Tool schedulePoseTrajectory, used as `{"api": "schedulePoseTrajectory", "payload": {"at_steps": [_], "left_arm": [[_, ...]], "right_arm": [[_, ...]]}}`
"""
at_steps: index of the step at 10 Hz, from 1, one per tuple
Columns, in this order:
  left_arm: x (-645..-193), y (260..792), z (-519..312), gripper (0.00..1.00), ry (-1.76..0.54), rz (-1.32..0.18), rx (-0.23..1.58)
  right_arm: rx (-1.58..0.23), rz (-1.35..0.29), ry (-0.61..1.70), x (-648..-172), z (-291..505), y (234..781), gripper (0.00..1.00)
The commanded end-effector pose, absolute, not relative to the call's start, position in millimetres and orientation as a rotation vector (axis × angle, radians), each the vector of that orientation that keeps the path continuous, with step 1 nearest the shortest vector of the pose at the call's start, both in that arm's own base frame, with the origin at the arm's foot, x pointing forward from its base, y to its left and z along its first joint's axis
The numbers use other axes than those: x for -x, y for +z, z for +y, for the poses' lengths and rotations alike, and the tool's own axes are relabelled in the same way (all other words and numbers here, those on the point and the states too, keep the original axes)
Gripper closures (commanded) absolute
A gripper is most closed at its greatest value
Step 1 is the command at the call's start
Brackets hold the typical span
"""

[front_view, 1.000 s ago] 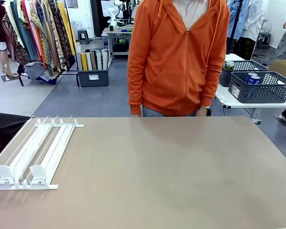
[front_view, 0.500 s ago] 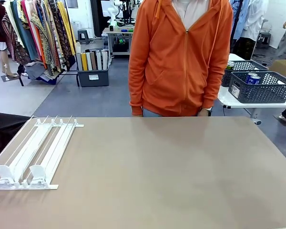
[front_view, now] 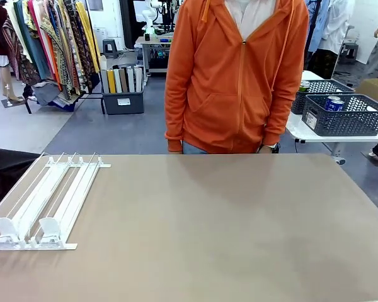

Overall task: Retrieve and store the cans from the dispenser.
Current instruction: Pick up one can from the Automatic Can Dispenser and place it in the middle of the table.

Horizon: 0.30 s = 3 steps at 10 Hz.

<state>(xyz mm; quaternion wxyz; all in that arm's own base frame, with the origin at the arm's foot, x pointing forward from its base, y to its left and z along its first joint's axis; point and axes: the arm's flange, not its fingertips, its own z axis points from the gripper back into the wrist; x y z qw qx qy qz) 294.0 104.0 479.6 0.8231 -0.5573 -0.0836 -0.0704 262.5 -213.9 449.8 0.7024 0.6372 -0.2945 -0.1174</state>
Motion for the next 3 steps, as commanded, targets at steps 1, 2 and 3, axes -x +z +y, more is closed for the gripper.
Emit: {"api": "schedulePoseTrajectory", "payload": {"at_steps": [1, 2, 3], "left_arm": [[-294.0, 483.0, 102.4, 0.0, -0.15, -0.184, 1.199], [-294.0, 483.0, 102.4, 0.0, -0.15, -0.184, 1.199], [-294.0, 483.0, 102.4, 0.0, -0.15, -0.184, 1.199]], "right_arm": [[-1.436, -0.672, -0.265, -265.0, -213.4, 454.4, 0.0], [-1.436, -0.672, -0.265, -265.0, -213.4, 454.4, 0.0], [-1.436, -0.672, -0.265, -265.0, -213.4, 454.4, 0.0]]}}
